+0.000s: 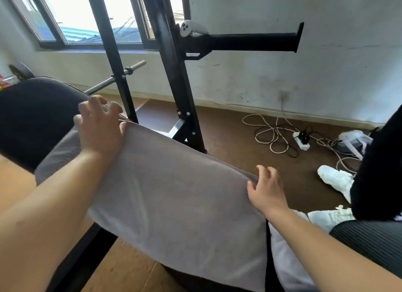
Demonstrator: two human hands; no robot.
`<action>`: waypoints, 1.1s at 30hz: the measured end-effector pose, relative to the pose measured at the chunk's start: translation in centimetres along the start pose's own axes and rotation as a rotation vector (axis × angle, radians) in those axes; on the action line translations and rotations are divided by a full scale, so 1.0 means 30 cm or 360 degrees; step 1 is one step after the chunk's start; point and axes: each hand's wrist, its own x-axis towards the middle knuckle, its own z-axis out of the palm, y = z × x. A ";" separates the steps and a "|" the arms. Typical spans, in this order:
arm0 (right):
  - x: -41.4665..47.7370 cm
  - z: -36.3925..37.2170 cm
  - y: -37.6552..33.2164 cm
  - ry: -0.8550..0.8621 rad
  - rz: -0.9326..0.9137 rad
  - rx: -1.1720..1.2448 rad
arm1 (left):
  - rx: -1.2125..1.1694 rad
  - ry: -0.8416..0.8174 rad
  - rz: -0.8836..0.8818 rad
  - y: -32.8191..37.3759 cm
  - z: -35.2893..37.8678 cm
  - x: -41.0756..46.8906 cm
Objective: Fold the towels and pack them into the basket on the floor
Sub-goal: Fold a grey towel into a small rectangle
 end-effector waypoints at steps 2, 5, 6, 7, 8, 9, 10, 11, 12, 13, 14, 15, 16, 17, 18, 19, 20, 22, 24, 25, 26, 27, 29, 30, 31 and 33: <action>-0.018 0.003 -0.049 0.0081 -0.0183 -0.0013 | 0.0112 -0.0055 -0.0051 0.007 -0.046 -0.023; -0.061 -0.004 -0.156 -0.0058 -0.0447 -0.0082 | 0.0180 -0.0295 -0.0184 0.007 -0.089 -0.114; -0.078 -0.002 -0.190 -0.0138 -0.0523 -0.0133 | 0.0210 -0.0382 -0.0231 0.004 -0.097 -0.150; -0.093 0.003 -0.221 -0.0218 -0.0595 -0.0182 | 0.0247 -0.0477 -0.0275 -0.003 -0.103 -0.184; -0.109 0.010 -0.247 -0.0298 -0.0648 -0.0227 | 0.0292 -0.0579 -0.0308 -0.014 -0.106 -0.211; -0.124 0.021 -0.263 -0.0384 -0.0667 -0.0259 | 0.0329 -0.0682 -0.0336 -0.024 -0.103 -0.230; -0.139 0.033 -0.275 -0.0478 -0.0652 -0.0262 | 0.0352 -0.0772 -0.0360 -0.041 -0.101 -0.242; -0.151 0.048 -0.278 -0.0562 -0.0610 -0.0238 | 0.0364 -0.0837 -0.0369 -0.060 -0.098 -0.245; -0.161 0.058 -0.277 -0.0614 -0.0561 -0.0206 | 0.0370 -0.0870 -0.0363 -0.077 -0.094 -0.243; -0.170 0.071 -0.276 -0.0629 -0.0515 -0.0183 | 0.0378 -0.0878 -0.0344 -0.097 -0.091 -0.234; -0.178 0.083 -0.275 -0.0621 -0.0478 -0.0175 | 0.0387 -0.0877 -0.0311 -0.114 -0.090 -0.219; -0.186 0.094 -0.276 -0.0607 -0.0443 -0.0177 | 0.0395 -0.0879 -0.0271 -0.129 -0.088 -0.201; -0.192 0.104 -0.279 -0.0593 -0.0408 -0.0180 | 0.0392 -0.0880 -0.0228 -0.140 -0.087 -0.181; -0.200 0.112 -0.285 -0.0584 -0.0376 -0.0178 | 0.0379 -0.0879 -0.0188 -0.149 -0.086 -0.159; -0.209 0.118 -0.292 -0.0586 -0.0346 -0.0170 | 0.0370 -0.0878 -0.0151 -0.157 -0.087 -0.140; -0.219 0.123 -0.302 -0.0593 -0.0319 -0.0159 | 0.0369 -0.0883 -0.0119 -0.162 -0.088 -0.124; -0.231 0.127 -0.310 -0.0603 -0.0298 -0.0151 | 0.0376 -0.0892 -0.0098 -0.166 -0.088 -0.112; -0.252 0.128 -0.324 -0.0623 -0.0271 -0.0140 | 0.0391 -0.0907 -0.0082 -0.169 -0.087 -0.103; -0.267 0.121 -0.327 -0.0645 -0.0245 -0.0117 | 0.0397 -0.0833 -0.0084 -0.163 -0.094 -0.119; -0.273 0.115 -0.323 -0.0647 -0.0242 -0.0107 | 0.0396 -0.0739 -0.0082 -0.155 -0.102 -0.138; -0.281 0.110 -0.316 -0.0640 -0.0256 -0.0102 | 0.0395 -0.0631 -0.0072 -0.142 -0.110 -0.163; -0.291 0.106 -0.306 -0.0628 -0.0284 -0.0099 | 0.0390 -0.0543 -0.0061 -0.126 -0.117 -0.190; -0.317 0.105 -0.281 -0.0594 -0.0350 -0.0097 | 0.0347 -0.0510 -0.0081 -0.091 -0.122 -0.245; -0.329 0.109 -0.269 -0.0572 -0.0370 -0.0097 | 0.0320 -0.0571 -0.0119 -0.078 -0.120 -0.268; -0.338 0.112 -0.260 -0.0549 -0.0380 -0.0100 | 0.0309 -0.0647 -0.0150 -0.070 -0.112 -0.287; -0.343 0.119 -0.249 -0.0512 -0.0374 -0.0104 | 0.0329 -0.0756 -0.0147 -0.073 -0.093 -0.313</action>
